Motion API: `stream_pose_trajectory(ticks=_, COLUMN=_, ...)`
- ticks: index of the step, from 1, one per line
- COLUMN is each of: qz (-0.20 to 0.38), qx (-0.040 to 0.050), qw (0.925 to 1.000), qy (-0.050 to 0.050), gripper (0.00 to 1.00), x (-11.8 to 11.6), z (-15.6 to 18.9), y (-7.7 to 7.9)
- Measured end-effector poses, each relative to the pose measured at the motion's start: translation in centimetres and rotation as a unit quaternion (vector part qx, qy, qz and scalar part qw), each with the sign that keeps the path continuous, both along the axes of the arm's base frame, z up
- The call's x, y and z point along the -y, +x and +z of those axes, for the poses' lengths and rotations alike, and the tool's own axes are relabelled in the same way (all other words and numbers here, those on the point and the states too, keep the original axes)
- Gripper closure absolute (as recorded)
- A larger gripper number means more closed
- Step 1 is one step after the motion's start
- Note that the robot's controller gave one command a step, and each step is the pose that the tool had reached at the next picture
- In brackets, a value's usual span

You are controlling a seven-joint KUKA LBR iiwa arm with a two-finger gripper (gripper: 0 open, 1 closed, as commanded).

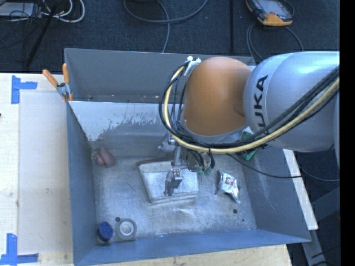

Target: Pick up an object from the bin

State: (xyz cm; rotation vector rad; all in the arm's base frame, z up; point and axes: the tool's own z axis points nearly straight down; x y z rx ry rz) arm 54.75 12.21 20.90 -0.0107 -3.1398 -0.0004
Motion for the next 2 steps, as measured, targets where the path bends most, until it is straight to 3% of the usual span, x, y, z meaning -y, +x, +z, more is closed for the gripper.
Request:
stream_pose_trajectory(ticks=1, qz=-0.094, qx=0.0007, qw=0.9955, qy=0.000, gripper=0.00, x=6.4, z=-9.2, y=6.7)
stream_pose_trajectory(ticks=2, qz=-0.100, qx=0.0033, qw=0.9950, qy=0.002, gripper=0.00, x=10.6, z=-9.5, y=4.2)
